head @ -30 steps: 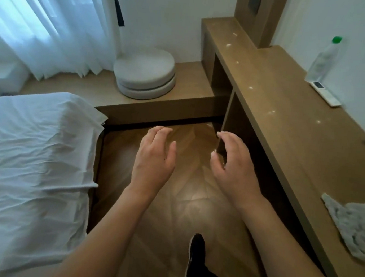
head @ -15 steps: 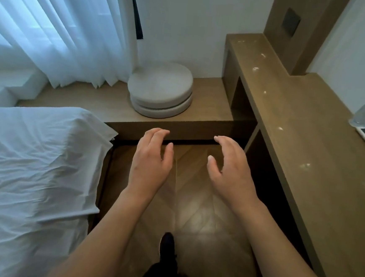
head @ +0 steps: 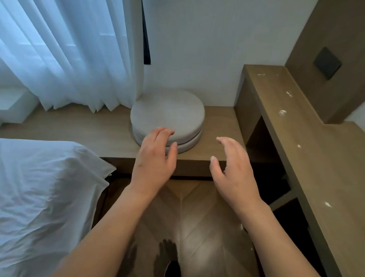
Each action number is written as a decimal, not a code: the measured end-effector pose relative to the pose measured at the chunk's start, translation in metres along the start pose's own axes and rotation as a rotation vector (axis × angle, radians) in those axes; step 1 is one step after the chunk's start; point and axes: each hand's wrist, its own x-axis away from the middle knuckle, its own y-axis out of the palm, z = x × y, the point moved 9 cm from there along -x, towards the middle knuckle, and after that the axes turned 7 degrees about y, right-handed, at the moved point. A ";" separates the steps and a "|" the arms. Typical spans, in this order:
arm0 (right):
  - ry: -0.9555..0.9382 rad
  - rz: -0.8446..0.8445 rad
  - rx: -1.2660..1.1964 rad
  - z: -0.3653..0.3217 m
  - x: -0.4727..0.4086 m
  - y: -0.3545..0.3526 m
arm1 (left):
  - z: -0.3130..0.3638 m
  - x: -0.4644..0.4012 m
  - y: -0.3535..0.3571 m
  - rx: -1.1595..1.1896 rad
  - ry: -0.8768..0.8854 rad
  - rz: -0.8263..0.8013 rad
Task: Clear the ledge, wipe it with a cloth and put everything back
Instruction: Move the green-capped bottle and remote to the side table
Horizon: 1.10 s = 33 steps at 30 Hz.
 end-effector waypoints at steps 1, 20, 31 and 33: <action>0.011 -0.005 -0.003 -0.001 -0.015 0.007 | -0.011 -0.015 0.005 0.000 -0.008 -0.007; 0.087 -0.072 -0.060 0.059 -0.354 0.082 | -0.125 -0.309 0.146 -0.029 0.003 -0.049; 0.225 -0.016 -0.038 0.102 -0.480 0.088 | -0.160 -0.431 0.246 0.055 0.037 -0.248; 0.277 0.019 -0.038 0.110 -0.494 0.084 | -0.160 -0.454 0.262 0.069 0.094 -0.309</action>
